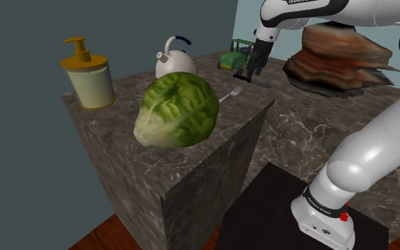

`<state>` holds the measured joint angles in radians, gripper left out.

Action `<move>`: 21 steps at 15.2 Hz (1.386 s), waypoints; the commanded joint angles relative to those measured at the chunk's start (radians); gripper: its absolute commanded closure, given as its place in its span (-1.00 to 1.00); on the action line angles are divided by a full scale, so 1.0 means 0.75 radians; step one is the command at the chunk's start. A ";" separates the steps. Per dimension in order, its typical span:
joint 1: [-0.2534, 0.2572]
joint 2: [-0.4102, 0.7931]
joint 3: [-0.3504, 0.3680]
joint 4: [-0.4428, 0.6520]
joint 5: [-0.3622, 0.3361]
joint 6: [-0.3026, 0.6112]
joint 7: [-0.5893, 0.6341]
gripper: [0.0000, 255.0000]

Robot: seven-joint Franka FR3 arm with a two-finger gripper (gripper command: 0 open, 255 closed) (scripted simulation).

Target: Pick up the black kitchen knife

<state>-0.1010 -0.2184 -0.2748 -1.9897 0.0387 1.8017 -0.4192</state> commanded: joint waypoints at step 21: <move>0.001 0.004 0.001 0.098 0.000 -0.093 0.005 1.00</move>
<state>-0.1011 -0.2187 -0.2749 -1.9330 0.0381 1.7455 -0.4172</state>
